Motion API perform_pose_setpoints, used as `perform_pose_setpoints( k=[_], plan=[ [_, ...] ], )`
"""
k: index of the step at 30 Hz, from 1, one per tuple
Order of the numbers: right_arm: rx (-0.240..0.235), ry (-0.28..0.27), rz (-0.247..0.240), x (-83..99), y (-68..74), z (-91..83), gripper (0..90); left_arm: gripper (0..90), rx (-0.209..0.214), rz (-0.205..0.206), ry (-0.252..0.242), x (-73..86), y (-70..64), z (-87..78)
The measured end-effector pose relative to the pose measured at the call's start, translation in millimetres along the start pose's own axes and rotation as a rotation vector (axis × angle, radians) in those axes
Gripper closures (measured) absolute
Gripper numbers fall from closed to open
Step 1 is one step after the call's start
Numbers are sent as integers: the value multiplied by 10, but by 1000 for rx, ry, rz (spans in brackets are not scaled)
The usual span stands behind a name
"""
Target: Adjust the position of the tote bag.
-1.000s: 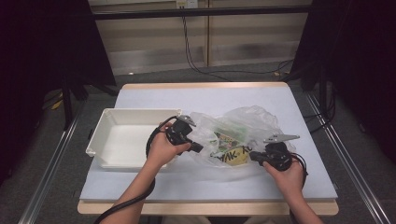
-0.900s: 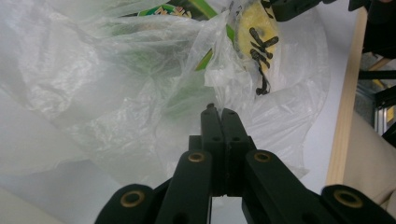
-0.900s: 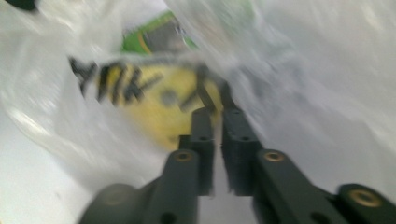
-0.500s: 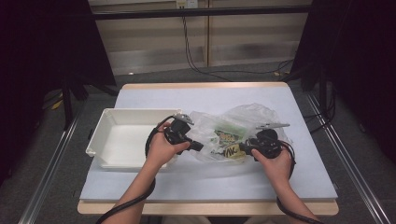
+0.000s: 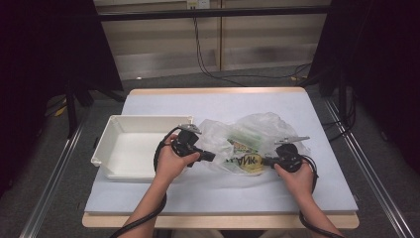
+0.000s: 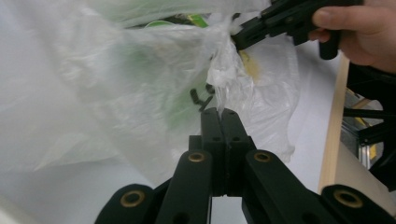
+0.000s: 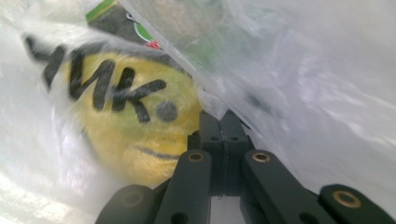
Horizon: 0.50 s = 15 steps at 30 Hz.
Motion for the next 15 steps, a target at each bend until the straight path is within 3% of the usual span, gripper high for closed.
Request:
perform_pose_setpoints(
  k=[1,5,10,15],
  plan=[
    [26,-9,-19,33,-60,-95,900,900,10,-16,-12,22,4,-7],
    [62,-12,-19,106,-171,-294,900,900,-12,-36,-20,83,20,-110],
    [37,-17,41,187,-198,-514,900,900,-18,-49,-37,113,36,-153],
    [48,12,6,257,-189,-601,900,900,-9,-44,-24,142,27,-130]
  ],
)
Point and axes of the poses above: each handheld gripper's, and its own axes: z roughly forward along the jaws, x roughly out of its underside, y roughly to its left, the point moved 2 cm from there along z, roughly forward along the jaws, and after that the axes turned 15 degrees about -y, right-handed, at the moved point
